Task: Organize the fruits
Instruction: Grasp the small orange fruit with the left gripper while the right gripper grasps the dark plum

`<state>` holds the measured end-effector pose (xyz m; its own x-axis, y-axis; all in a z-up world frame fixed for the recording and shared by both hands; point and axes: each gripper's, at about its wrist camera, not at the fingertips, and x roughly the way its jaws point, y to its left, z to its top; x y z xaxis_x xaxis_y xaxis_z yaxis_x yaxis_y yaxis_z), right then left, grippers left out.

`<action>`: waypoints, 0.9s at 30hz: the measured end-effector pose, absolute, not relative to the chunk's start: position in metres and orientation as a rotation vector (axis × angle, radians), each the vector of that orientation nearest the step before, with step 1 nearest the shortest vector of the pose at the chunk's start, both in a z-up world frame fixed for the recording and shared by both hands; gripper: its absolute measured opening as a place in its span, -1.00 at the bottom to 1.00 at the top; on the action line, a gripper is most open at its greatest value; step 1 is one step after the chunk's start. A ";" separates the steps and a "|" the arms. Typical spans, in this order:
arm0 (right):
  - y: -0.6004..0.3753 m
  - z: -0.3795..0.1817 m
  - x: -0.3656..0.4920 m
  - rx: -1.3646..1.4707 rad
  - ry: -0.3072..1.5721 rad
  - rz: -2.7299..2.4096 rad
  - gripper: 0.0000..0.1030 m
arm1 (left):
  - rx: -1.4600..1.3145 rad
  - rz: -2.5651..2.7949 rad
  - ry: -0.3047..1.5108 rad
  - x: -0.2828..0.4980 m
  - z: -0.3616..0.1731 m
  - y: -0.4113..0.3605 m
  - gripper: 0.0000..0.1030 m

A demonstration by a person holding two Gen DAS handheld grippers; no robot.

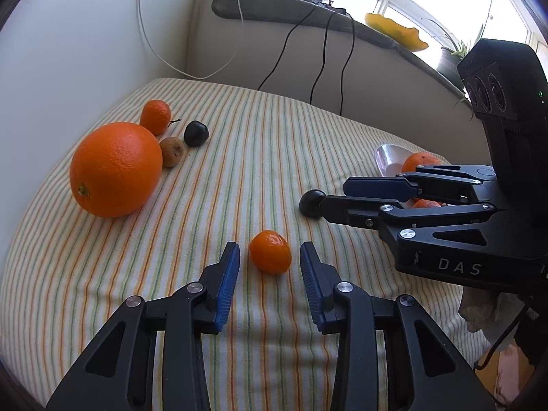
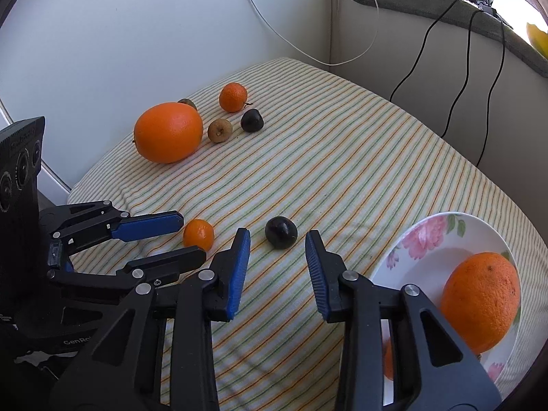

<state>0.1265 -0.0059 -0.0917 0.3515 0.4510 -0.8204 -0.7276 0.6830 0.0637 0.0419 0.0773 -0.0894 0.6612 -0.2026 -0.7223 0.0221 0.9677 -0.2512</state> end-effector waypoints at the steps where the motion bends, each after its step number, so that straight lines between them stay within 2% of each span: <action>1: -0.005 -0.094 0.128 -0.342 0.938 0.778 -0.34 | -0.230 -0.132 0.844 0.043 -0.090 0.077 -0.36; 12: 0.000 -0.111 0.145 -0.356 0.977 0.765 -0.40 | -0.227 -0.134 0.865 0.053 -0.094 0.078 -0.51; 15: 0.001 -0.112 0.144 -0.350 0.982 0.777 -0.55 | -0.220 -0.129 0.864 0.053 -0.094 0.077 -0.51; 27: -0.024 -0.090 0.137 -0.272 0.937 0.776 -0.57 | -0.236 -0.131 0.836 0.044 -0.084 0.078 -0.52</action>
<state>0.1366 -0.0244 -0.0897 0.3505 0.4782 -0.8053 -0.7021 0.7032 0.1119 0.0445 0.0777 -0.0835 0.6644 -0.2075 -0.7180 0.0227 0.9659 -0.2581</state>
